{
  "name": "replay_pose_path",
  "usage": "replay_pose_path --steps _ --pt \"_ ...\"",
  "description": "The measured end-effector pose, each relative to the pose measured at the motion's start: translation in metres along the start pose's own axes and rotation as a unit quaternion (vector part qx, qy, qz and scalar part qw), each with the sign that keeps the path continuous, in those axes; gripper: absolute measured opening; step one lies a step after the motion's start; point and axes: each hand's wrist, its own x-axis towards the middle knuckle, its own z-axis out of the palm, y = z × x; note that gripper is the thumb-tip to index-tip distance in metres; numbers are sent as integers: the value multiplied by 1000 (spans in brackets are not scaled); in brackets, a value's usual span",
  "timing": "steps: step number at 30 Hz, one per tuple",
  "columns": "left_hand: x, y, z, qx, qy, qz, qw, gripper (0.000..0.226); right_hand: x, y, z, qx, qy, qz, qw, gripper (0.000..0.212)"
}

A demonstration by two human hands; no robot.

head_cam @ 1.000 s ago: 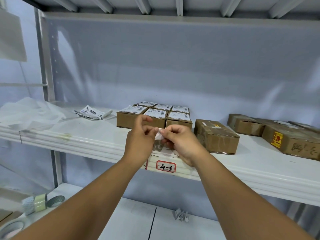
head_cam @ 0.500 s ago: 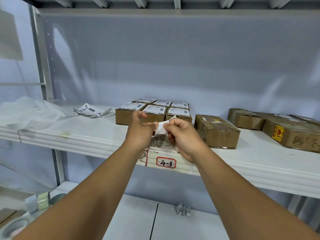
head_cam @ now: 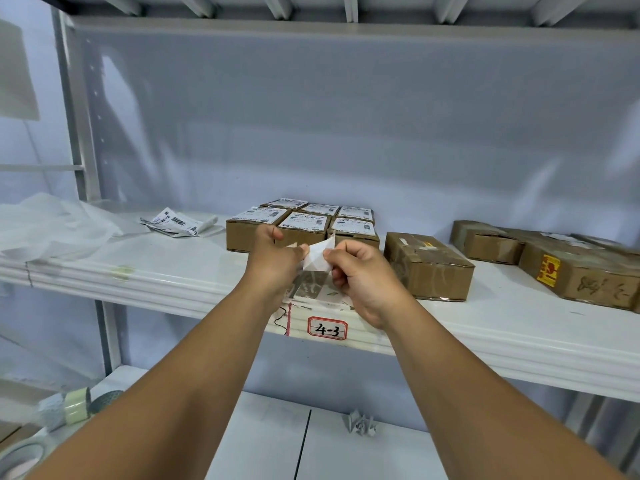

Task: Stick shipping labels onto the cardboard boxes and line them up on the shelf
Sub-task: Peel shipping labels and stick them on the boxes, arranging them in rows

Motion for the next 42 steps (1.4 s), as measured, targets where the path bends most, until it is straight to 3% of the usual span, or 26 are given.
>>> replay_pose_path --steps 8,13,18,22,25,30,34,37,42 --pt "0 4 -5 4 -5 -19 1000 28 0 0 0 6 3 0 1000 36" --pt "-3 -2 -9 71 -58 10 996 3 1 -2 0 33 28 4 999 30" --pt "-11 -3 -6 117 -112 48 986 34 2 -1 2 40 43 17 998 23" --pt "-12 -8 -6 164 -137 83 973 27 2 -4 2 39 39 26 998 12" --pt "-11 -10 -10 151 -153 85 973 32 0 -5 4 43 32 23 998 25" --pt "-8 -17 -9 173 -109 112 972 19 -5 -3 8 -105 47 -13 993 30" --pt "-9 -12 -7 140 -105 70 982 12 1 2 7 -149 64 -25 986 31" --pt "-8 -3 -4 80 -99 25 992 19 1 2 5 -99 43 -29 994 33" --pt "-9 -2 -4 104 -139 47 984 38 -4 -3 0 -28 -6 -15 999 32"
